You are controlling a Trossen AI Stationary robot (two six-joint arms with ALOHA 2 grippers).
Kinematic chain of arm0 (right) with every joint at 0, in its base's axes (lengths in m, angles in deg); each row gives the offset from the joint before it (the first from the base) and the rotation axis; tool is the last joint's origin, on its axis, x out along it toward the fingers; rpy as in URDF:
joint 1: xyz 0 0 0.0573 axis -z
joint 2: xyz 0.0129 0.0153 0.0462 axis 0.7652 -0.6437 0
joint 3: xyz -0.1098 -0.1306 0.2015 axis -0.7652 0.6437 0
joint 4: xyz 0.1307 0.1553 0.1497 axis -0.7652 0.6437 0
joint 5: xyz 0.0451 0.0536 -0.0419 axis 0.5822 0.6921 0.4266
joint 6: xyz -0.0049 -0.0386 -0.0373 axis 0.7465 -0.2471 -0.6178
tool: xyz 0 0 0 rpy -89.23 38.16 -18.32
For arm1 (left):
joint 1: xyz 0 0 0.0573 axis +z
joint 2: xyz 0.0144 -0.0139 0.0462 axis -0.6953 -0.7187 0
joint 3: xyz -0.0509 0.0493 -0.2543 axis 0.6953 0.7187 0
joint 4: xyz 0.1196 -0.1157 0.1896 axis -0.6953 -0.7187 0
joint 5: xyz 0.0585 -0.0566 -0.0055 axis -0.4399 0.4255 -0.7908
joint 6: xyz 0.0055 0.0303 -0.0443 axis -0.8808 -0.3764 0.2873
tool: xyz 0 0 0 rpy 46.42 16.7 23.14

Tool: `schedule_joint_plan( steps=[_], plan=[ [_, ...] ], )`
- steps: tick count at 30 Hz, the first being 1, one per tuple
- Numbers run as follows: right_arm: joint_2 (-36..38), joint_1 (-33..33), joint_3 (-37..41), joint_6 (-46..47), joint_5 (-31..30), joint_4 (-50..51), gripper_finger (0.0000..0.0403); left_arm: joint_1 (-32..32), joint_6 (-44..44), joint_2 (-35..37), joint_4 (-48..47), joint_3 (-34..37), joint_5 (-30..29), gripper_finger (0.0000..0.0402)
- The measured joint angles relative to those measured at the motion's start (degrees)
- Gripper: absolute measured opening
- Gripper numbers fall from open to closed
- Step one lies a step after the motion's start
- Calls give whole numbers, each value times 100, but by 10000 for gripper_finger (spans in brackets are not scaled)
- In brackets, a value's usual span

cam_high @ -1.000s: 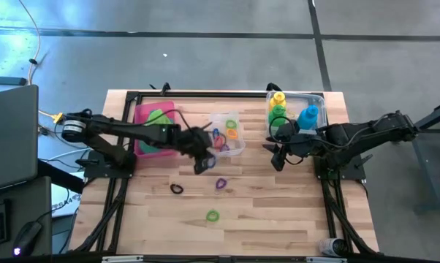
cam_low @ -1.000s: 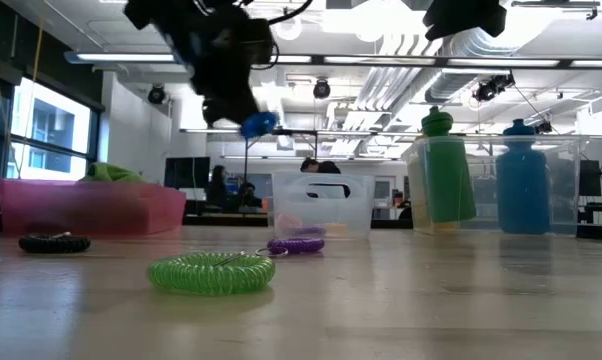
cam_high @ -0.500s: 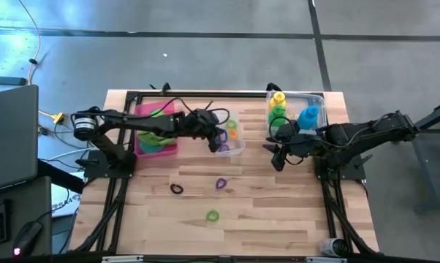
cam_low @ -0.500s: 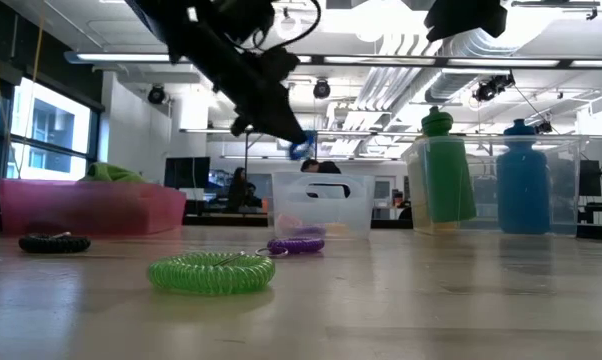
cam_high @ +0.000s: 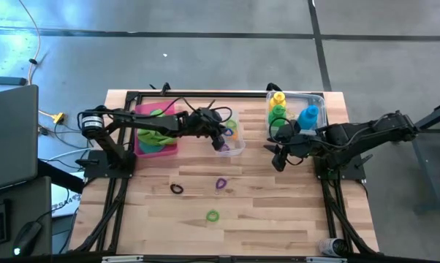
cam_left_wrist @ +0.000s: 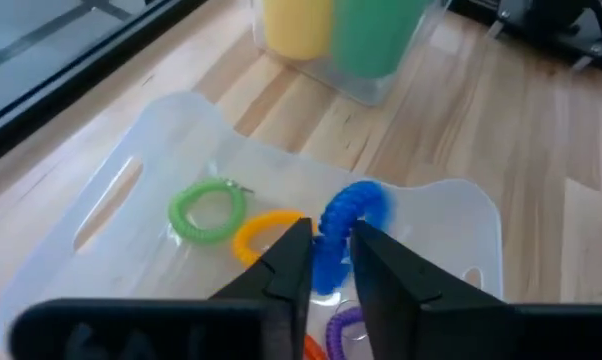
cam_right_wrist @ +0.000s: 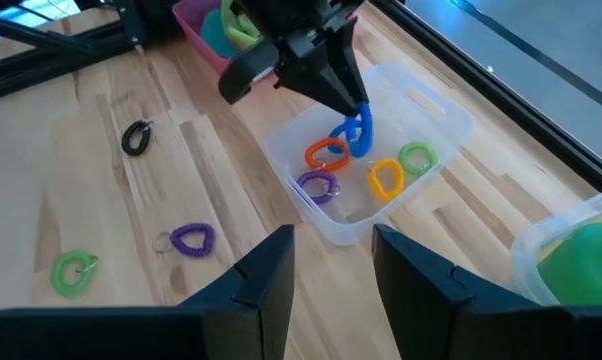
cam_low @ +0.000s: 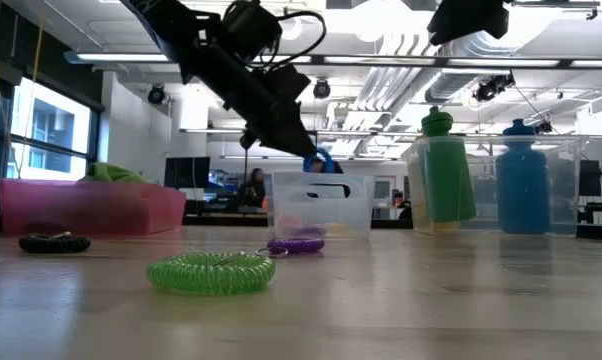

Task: Pick & Place Sports Items
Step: Put the blue spring keychain into the left transparent bin, then put the purple spring keychain into the left transparent bin

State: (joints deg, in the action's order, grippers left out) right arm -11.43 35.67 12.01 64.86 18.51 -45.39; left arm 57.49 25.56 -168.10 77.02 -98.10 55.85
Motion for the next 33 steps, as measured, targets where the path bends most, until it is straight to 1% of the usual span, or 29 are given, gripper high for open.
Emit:
schedule_joint_plan(
  steps=[5,9,12,18,26,33],
  plan=[
    [0,0,0,0,0,40,128,45,67,9,9,-1,4,113],
    [0,0,0,0,2,68,128,44,-8,21,62,-1,4,126],
    [0,0,0,0,2,90,128,36,124,72,30,-1,53,125],
    [0,0,0,0,4,121,128,-136,144,231,26,-8,440,116],
    [0,2,0,0,9,168,128,-568,375,475,-23,-5,441,107],
    [0,1,0,0,9,164,128,-1096,406,561,-22,-5,442,106]
  ],
)
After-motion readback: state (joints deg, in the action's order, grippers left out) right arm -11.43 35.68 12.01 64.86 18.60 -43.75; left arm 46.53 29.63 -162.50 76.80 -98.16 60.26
